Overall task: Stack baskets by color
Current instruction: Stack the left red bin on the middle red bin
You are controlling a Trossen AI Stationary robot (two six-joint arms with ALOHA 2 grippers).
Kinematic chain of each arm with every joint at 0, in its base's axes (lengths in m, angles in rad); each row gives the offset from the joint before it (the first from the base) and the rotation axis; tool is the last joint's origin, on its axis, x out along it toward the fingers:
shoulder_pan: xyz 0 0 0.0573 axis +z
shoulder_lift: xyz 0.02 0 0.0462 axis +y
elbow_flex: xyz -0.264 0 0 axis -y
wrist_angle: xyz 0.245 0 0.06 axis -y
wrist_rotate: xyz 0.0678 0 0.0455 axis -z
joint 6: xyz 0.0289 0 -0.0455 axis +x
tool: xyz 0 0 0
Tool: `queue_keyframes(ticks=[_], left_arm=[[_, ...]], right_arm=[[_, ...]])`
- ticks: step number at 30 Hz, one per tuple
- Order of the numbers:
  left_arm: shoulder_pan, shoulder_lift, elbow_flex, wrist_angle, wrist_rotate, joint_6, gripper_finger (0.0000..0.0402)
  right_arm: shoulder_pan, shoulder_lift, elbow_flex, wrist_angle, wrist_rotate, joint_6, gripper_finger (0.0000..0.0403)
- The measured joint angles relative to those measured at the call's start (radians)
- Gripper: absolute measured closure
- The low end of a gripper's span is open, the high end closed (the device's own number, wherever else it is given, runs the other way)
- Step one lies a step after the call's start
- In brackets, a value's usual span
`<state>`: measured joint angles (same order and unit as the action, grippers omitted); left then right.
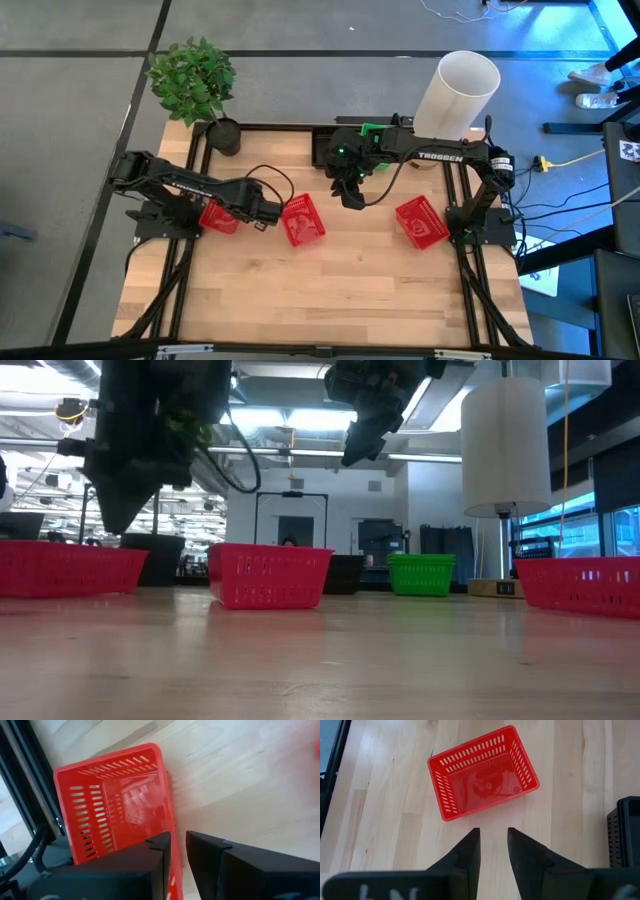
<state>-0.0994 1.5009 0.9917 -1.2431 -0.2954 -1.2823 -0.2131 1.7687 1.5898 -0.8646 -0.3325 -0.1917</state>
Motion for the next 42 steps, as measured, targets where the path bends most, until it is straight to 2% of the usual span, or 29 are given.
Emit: queue_keyframes(ticks=[8, 21, 27, 34, 39, 42], left_arm=[[0.001, 0.0, -0.06, 0.035, 0.017, -0.021, 0.0349], [0.001, 0.0, -0.063, 0.045, 0.017, -0.018, 0.0349], [0.0, 0.006, -0.114, 0.108, 0.01, -0.015, 0.0349], [0.001, 0.006, -0.147, 0.141, -0.012, 0.087, 0.035], [0.016, 0.006, -0.148, 0.148, 0.016, 0.181, 0.0393], [0.016, 0.005, -0.147, 0.144, 0.013, 0.237, 0.0397]], right_arm=[[0.0, 0.0, 0.0, -0.001, 0.0, 0.0, 0.0306], [-0.012, 0.0, 0.0, 0.0, 0.0, 0.003, 0.0306], [-0.018, 0.0, 0.0, 0.0, 0.0, 0.003, 0.0306], [-0.019, 0.0, 0.0, 0.0, 0.0, 0.002, 0.0306], [-0.019, 0.0, 0.0, 0.001, 0.0, -0.006, 0.0306], [-0.019, 0.0, 0.0, 0.004, 0.0, -0.008, 0.0311]])
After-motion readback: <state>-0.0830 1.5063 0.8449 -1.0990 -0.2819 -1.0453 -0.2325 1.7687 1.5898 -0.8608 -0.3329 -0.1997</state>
